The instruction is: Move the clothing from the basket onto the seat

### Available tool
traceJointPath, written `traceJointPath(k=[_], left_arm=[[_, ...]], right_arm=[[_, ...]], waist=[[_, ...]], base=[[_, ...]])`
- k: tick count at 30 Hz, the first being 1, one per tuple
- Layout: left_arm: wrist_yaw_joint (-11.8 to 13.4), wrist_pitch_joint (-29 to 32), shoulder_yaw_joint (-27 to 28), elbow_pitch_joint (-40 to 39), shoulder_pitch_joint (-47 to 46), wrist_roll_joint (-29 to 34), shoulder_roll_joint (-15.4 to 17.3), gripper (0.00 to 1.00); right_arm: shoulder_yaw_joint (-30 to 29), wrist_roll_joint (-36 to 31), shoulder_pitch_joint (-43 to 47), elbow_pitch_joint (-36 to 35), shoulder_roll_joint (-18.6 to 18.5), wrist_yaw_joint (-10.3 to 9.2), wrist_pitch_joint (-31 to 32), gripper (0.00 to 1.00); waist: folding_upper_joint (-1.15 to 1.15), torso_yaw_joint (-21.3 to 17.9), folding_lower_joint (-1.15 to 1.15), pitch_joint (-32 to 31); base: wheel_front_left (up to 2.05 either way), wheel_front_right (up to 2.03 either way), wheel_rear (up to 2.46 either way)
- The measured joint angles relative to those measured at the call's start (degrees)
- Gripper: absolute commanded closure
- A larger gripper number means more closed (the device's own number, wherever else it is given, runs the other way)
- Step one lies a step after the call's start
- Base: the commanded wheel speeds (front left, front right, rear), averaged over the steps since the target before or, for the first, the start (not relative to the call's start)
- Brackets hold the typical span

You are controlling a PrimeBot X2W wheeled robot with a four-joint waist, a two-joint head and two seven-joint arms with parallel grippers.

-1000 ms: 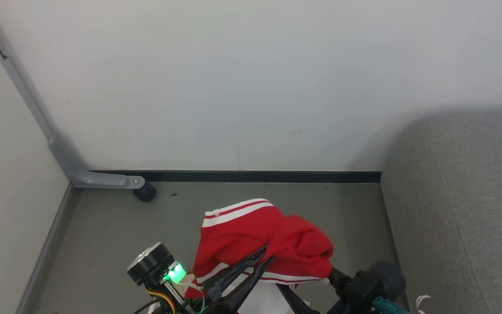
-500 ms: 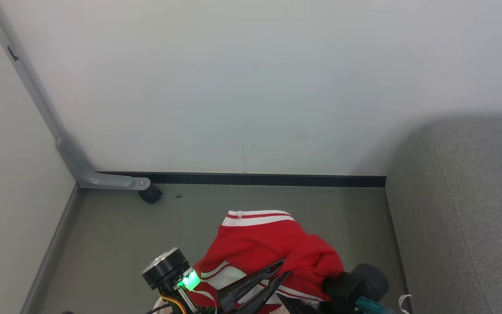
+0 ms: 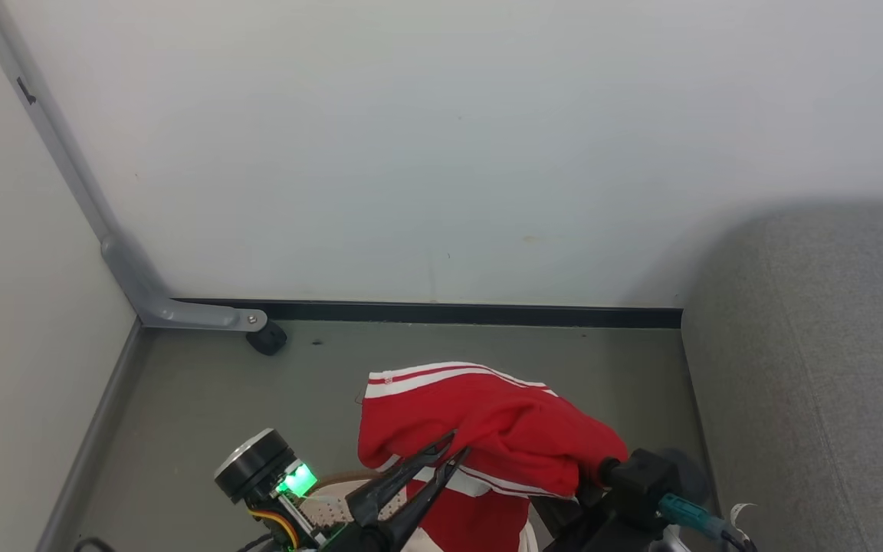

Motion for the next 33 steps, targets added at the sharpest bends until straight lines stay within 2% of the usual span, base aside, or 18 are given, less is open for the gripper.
traceJointPath(k=[1, 4, 5, 6, 7, 16, 24, 33], left_arm=[[0.13, 0.0, 0.41, 0.44, 0.19, -0.31, -0.09, 0.92], [1.18, 0.0, 1.74, 1.36, 0.48, -1.52, -0.66, 0.51], [1.45, 0.0, 2.2, 1.55, 0.58, -1.76, -0.78, 0.24], [1.44, 0.0, 2.47, 1.9, 0.58, -1.86, -0.8, 0.04], [1.44, 0.0, 2.6, 2.22, 0.58, -1.91, -0.85, 0.0], [2.02, 0.0, 4.3, 3.83, 0.83, -2.59, -2.53, 0.0], [6.35, 0.0, 10.4, 8.18, 2.79, -5.77, -3.59, 0.0], [8.92, 0.0, 15.22, 10.6, 6.12, -9.26, -5.13, 0.0]], right_arm=[[-0.32, 0.18, 0.0, 0.0, 0.02, -0.01, 0.0, 1.0], [-1.19, 0.35, 0.0, -0.04, 0.33, -0.07, 0.0, 1.0], [-1.42, 0.35, 0.02, -0.03, 0.4, -0.08, 0.0, 1.0], [-1.64, 0.35, 0.02, -0.04, 0.42, -0.08, 0.0, 1.0], [-1.94, 0.35, 0.02, -0.05, 0.43, -0.1, 0.0, 1.0], [-4.05, 0.15, 0.02, -0.47, 0.29, -0.58, 0.0, 1.0], [-6.1, -0.26, 0.05, -1.76, -0.42, -1.02, 0.0, 1.0], [-9.1, -0.59, 2.01, -3.75, -1.53, -1.79, 0.0, 1.0]], waist=[[0.0, -0.01, 0.0, 0.05], [0.0, -0.08, 0.0, 0.16], [0.0, -0.14, 0.0, 0.21], [0.0, -0.2, 0.0, 0.26], [0.0, -0.23, 0.0, 0.3], [0.0, -0.58, 0.0, 0.44], [0.0, -0.64, 0.0, 0.24], [0.0, -0.38, 0.0, -0.32]], base=[[0.0, 0.0, 0.0], [0.0, 0.0, 0.0], [0.0, 0.0, 0.0], [0.0, 0.0, 0.0], [0.0, 0.0, 0.0], [0.0, 0.0, 0.0], [0.0, 0.0, 0.0], [0.0, 0.0, 0.0]])
